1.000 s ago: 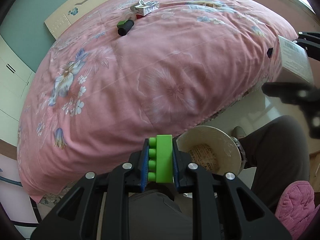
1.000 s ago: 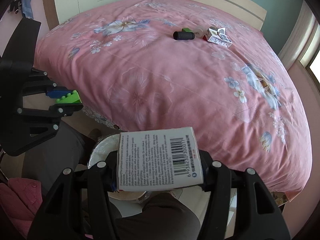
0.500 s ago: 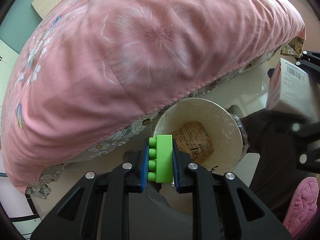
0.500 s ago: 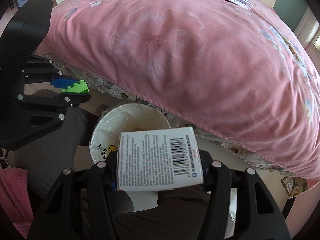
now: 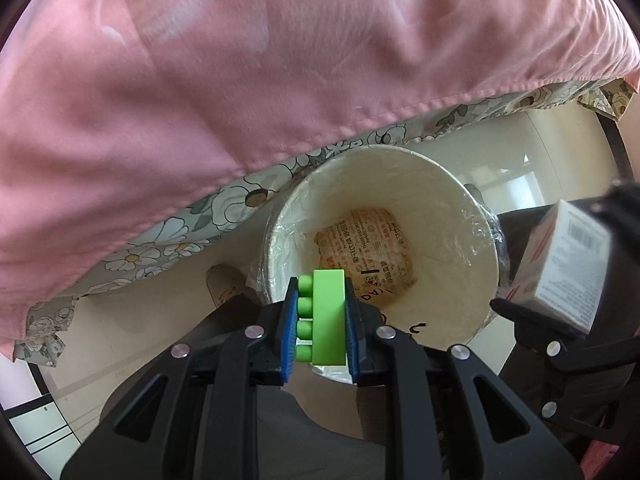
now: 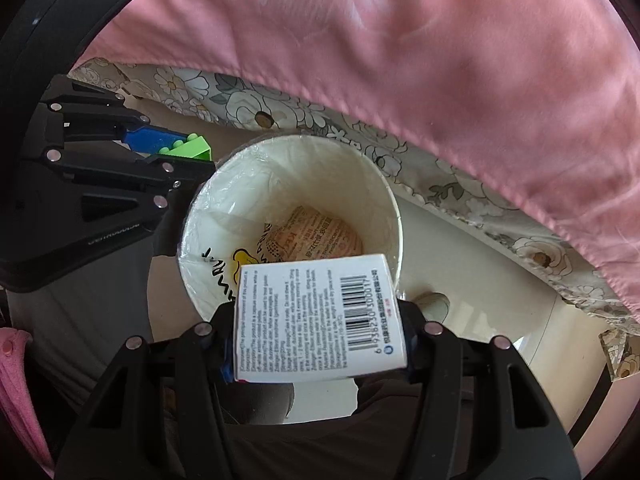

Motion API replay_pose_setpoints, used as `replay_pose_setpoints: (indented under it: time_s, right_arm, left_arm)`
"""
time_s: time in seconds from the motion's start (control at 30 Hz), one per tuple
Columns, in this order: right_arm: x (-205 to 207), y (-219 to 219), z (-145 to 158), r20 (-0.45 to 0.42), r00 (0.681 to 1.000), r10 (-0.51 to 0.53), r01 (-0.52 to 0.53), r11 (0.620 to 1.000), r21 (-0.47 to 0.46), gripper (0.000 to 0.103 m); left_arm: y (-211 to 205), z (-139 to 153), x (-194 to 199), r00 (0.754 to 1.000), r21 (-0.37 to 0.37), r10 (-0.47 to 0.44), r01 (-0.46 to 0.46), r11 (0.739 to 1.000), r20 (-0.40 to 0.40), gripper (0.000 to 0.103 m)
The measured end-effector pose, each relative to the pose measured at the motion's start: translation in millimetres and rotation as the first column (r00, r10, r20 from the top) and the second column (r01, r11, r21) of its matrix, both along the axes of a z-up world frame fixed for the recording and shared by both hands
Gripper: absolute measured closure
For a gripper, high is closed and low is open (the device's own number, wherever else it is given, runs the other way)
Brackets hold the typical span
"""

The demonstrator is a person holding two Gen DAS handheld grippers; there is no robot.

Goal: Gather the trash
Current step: 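Carry the green block and white carton in both grippers to the white bin, then open left gripper over the bin while right gripper releases the white carton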

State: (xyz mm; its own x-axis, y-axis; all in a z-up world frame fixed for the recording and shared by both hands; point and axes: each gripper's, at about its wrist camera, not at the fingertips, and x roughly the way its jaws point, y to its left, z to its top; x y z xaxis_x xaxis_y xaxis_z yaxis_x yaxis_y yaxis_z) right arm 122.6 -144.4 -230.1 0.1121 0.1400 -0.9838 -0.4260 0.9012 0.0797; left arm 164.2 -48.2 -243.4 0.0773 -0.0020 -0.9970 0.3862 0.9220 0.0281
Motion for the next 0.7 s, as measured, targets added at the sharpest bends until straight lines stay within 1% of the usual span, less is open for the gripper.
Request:
replay_pose_setpoints:
  time_s: [0.2,0.33,0.5,0.63,0.7]
  right_arm:
    - [0,8,-31,-0.097,0.995,-0.01,0.011,1.0,0.014,0.046]
    - [4,10,-53,-0.164,0.986,-0.04,0.043,0.999,0.018,0.046]
    - [13,8,-78,-0.239,0.964,-0.118,0.128,0.991,0.027,0.045]
    - [21,2,-102,-0.304,0.932,-0.198,0.214,0.977,0.021,0.045]
    - [23,4,-112,-0.312,0.925,-0.215,0.226,0.974,0.001,0.045]
  left_arm:
    - [-8,-32,7,0.997,-0.02,0.023,-0.025,0.999,-0.079,0.08]
    - [-12,-52,15,0.991,-0.043,0.048,-0.054,0.998,-0.127,0.08]
    - [-12,-76,24,0.978,-0.08,0.093,-0.109,0.991,-0.188,0.08]
    - [-11,-94,27,0.97,-0.09,0.126,-0.147,0.985,-0.21,0.08]
    - [-10,-103,29,0.967,-0.096,0.141,-0.164,0.982,-0.214,0.08]
